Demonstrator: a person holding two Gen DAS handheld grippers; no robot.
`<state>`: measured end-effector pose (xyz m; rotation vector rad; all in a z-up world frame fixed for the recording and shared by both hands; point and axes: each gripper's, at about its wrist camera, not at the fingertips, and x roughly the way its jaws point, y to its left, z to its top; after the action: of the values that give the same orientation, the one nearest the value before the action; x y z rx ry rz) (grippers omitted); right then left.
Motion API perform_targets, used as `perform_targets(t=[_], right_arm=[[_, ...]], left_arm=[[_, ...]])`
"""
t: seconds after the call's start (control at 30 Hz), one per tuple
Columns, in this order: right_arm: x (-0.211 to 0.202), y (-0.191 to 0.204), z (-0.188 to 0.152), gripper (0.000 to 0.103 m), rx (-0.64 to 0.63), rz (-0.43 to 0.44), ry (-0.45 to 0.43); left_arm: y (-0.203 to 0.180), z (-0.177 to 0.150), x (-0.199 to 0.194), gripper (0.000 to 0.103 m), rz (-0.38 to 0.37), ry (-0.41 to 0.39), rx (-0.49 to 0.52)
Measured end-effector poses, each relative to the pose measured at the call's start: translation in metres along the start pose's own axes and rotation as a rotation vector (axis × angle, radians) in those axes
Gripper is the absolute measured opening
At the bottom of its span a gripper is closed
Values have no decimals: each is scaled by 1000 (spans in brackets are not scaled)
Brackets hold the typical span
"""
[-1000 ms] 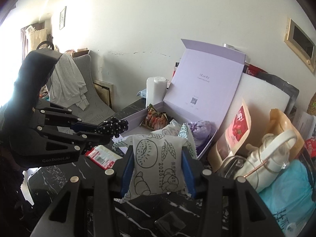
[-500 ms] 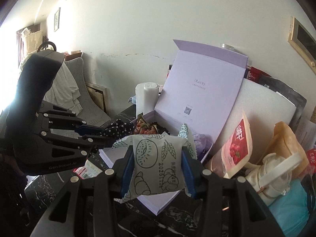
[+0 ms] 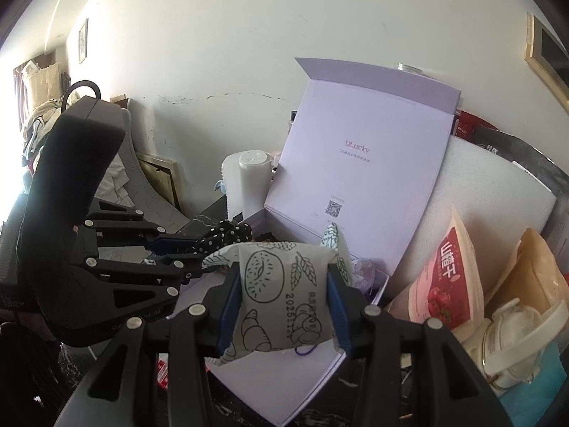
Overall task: Organize objects
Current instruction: 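Carry the polka-dot scrunchie and white pouch over the lavender box with both grippers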
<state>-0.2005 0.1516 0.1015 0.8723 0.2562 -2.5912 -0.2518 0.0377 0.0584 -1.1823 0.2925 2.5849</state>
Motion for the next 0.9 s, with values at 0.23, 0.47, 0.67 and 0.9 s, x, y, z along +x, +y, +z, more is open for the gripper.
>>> perform_targets(t=[0.23, 0.47, 0.67, 0.9], right_arm=[[31, -6, 5, 45, 18, -30, 28], [62, -13, 9, 45, 49, -44, 66], [82, -17, 12, 45, 46, -63, 86], [101, -18, 12, 45, 34, -67, 110]], left_arm=[[11, 8, 34, 14, 13, 11, 9], [18, 14, 67, 14, 28, 35, 26], [24, 19, 91, 14, 28, 43, 31], [29, 24, 110, 14, 20, 52, 39]])
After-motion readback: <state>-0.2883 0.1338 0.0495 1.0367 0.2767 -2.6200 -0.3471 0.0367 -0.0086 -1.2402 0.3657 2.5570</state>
